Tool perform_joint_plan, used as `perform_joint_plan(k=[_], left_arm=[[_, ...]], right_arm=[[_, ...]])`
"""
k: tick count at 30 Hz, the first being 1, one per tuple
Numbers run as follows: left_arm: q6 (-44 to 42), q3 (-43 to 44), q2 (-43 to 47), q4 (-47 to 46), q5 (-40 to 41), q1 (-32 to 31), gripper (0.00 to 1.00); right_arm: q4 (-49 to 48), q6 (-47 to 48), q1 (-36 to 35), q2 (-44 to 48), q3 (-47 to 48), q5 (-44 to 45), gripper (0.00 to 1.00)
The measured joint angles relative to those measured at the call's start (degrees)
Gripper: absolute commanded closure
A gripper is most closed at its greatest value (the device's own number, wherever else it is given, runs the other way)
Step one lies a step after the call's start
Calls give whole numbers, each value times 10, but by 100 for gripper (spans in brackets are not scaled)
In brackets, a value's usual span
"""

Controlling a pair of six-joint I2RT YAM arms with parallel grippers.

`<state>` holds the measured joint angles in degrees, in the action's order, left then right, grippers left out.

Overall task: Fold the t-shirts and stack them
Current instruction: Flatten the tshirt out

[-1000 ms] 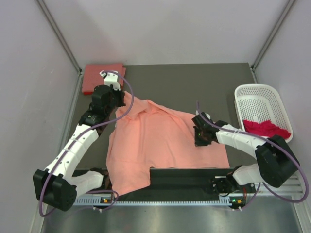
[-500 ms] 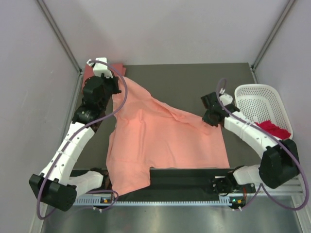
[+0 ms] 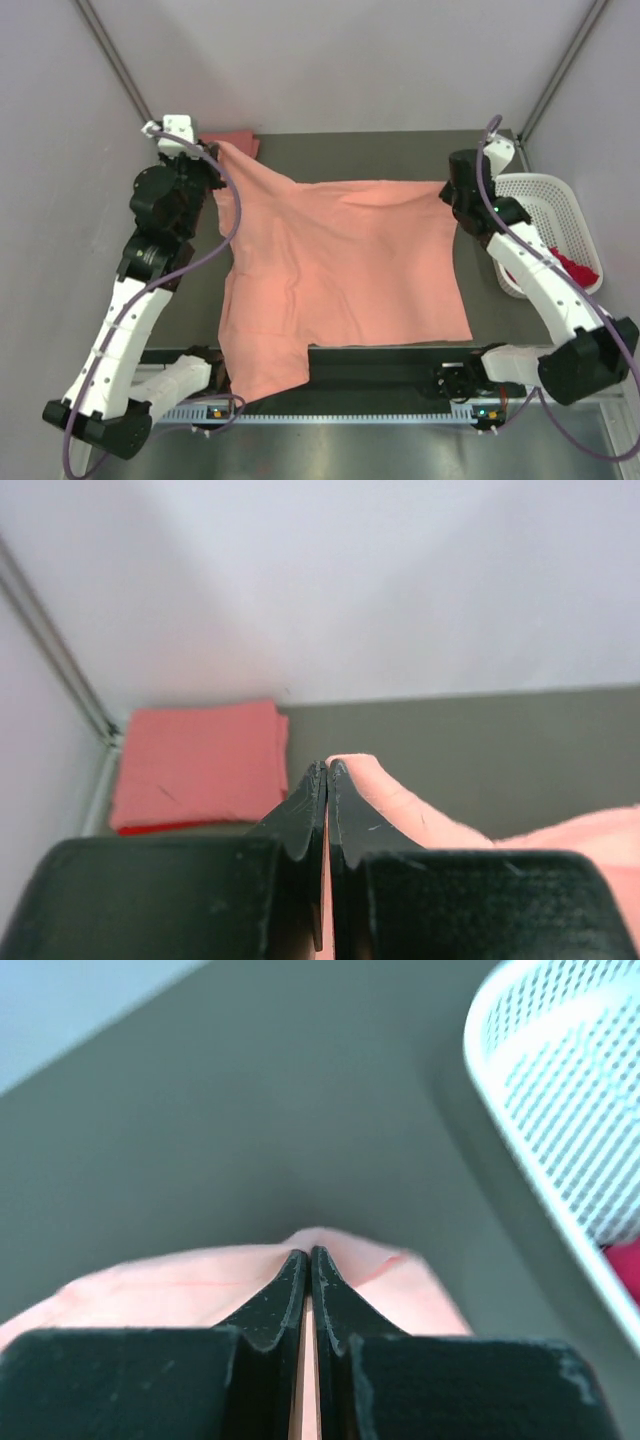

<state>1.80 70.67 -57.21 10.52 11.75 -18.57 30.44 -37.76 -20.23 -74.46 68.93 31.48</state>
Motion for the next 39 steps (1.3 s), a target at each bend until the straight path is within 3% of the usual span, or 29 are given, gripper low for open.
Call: perform_joint_plan(k=[6,14,29,39], left_arm=[[-20,41,65,1,44,0,100],[-23,130,93,28,19,0,100],[-33,357,142,57,-72,0,100],[-35,325,126,-55,-98,0,100]], right_arm=[[-19,67,24,97,14,30,100],[-2,72,31,156,59,30,100],[0,119,31,324,182,-113,100],[-143,198,31,338,182,-206,100]])
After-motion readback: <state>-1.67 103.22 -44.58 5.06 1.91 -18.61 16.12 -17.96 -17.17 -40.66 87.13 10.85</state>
